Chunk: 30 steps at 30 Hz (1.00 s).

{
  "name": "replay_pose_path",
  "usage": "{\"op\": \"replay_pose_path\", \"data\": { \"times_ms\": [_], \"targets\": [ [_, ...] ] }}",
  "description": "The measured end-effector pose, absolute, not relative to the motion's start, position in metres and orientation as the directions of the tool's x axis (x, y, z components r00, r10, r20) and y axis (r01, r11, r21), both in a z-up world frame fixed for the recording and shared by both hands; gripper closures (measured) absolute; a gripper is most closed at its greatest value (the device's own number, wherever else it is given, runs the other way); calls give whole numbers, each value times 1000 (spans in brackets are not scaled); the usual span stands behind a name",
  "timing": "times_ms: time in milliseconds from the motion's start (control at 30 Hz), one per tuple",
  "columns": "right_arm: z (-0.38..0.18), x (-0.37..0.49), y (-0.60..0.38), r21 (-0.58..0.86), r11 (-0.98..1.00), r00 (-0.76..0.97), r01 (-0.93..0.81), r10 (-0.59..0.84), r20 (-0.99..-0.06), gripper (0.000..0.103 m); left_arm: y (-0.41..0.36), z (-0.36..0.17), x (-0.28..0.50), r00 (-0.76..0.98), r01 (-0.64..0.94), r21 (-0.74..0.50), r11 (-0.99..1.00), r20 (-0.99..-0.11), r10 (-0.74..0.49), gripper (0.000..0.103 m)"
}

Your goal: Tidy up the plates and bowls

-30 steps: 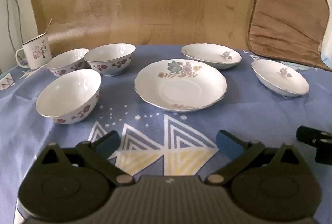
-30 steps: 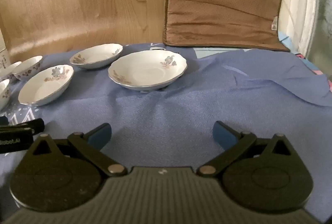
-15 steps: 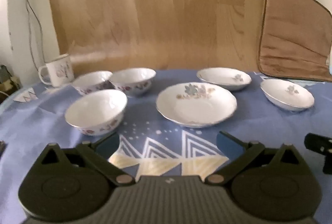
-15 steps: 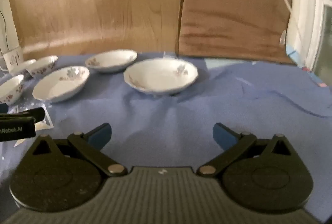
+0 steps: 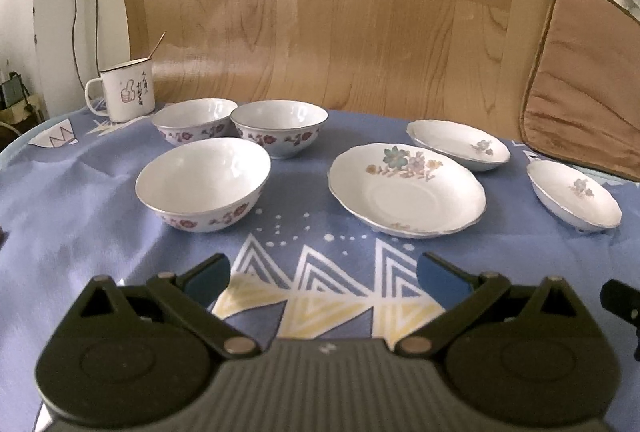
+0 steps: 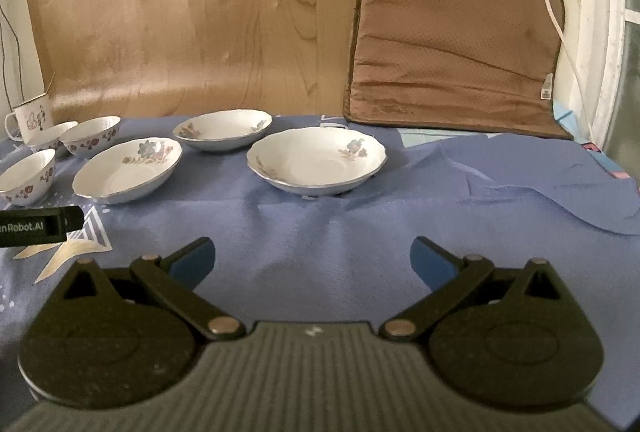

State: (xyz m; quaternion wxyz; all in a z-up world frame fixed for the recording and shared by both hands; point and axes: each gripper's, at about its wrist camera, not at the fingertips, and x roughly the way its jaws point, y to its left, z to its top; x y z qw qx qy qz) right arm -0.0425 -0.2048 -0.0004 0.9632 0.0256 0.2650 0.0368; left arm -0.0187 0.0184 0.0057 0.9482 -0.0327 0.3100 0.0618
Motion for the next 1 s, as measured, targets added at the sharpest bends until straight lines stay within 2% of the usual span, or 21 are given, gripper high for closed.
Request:
{"op": "replay_pose_path", "data": {
  "times_ms": [1000],
  "targets": [
    [-1, -41, -208, 85, 995, 852, -60, 95, -515, 0, 18, 6, -19, 803, -124, -21, 992, -589, 88, 0]
  ]
}}
